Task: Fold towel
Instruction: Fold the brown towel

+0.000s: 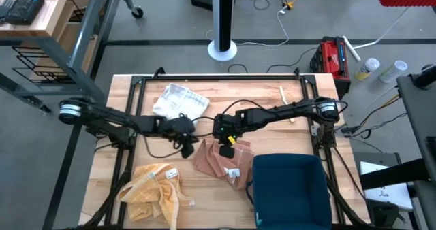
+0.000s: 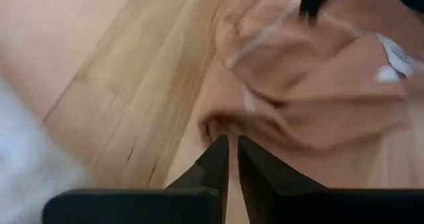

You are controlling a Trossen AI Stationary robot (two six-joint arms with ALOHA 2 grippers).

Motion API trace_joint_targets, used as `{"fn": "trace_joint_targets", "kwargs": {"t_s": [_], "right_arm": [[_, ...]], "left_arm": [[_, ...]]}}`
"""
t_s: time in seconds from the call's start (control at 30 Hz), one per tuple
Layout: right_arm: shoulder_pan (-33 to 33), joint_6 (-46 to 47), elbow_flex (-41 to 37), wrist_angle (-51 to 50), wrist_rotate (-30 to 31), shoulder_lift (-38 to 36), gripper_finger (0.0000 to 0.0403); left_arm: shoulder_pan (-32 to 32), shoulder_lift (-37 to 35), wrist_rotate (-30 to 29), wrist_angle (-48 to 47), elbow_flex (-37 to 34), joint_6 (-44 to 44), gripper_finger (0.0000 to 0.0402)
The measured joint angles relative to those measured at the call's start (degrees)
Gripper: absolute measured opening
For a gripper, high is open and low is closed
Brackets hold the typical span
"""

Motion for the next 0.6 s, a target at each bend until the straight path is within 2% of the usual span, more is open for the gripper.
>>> {"fn": "trace_joint_targets", "kwargs": {"t_s": [0.2,0.27,0.33,0.4,0.6], "right_arm": [[0.14,-0.45,-0.36,-1.6,0.08,3.55,0.0],[0.13,-0.21,0.07,1.81,0.1,4.61,0.0],[0.17,1.04,-0.36,0.01,0.06,5.72,0.0],[0.15,1.53,-0.04,3.91,0.14,6.97,0.0],[0.15,2.22,-0.67,4.42,0.54,8.9,0.0]], "left_arm": [[0.0,9.44,-0.32,0.05,3.13,1.61,0.0056],[0.0,12.38,-0.33,-0.05,4.51,1.68,0.0066],[0.0,15.54,-0.43,0.66,6.03,1.7,0.0074],[0.0,17.58,-0.33,0.65,7.63,2.08,0.0081],[0.02,21.01,-0.47,1.2,9.64,3.56,0.0074]]}}
